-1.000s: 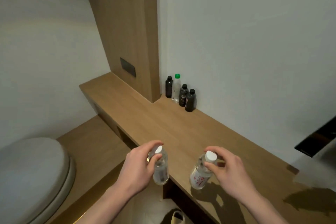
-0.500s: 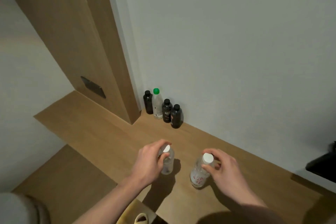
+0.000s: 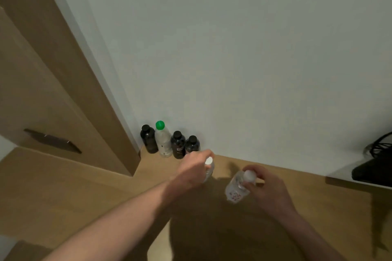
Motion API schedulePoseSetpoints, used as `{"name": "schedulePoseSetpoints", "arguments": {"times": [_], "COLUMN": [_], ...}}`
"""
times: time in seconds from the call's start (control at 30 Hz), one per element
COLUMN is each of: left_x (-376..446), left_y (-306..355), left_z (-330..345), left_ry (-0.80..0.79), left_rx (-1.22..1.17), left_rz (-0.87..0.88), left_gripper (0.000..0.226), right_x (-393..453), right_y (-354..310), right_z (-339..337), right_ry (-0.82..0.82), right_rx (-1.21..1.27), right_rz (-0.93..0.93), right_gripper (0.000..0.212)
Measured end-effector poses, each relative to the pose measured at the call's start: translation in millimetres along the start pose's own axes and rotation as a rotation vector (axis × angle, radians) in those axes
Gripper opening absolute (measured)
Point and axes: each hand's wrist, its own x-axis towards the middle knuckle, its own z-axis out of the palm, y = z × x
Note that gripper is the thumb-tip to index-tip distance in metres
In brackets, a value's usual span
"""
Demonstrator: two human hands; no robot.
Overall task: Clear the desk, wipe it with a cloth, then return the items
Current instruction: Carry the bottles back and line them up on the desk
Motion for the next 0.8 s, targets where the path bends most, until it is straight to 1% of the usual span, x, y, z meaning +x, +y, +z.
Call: {"name": "schedulePoseSetpoints", "arguments": {"times": [0.07,0.17,0.33,0.4,0.6,0.8], "left_x": [16,41,68,75,94,104], "left_y": [-3,-6,-11,-12,-6,-1], "left_z": [-3,-7,-8,-6,-13,-18], "left_ry": [-0.028,-0.03,0.009,0.048,0.06,0.019], "left_rx": [0.05,0.138,0.262,0.315,0.354,0.378], "left_rz": [0.048,0.095,0.16,0.185,0.151,0.09], "left_gripper": [0.029,0.029,0.031,0.031,0.033,0.035], "right_x": [3,11,33,41,71,96], "right_y": [-2,-4,-3,-1,3,3], "right_z": [3,6,7,8,10,20], "right_ry": [0.029,0.066,0.032,0.026,0.036,0.032], "right_rx": [-0.001,-0.009,-0.03,-0.032,-0.003,0.012], "right_rz": [0.027,0.047,0.052,0.06,0.059,0.09], "right_gripper": [0.036,0.035,0.031,0.032,0.032,0.033]}}
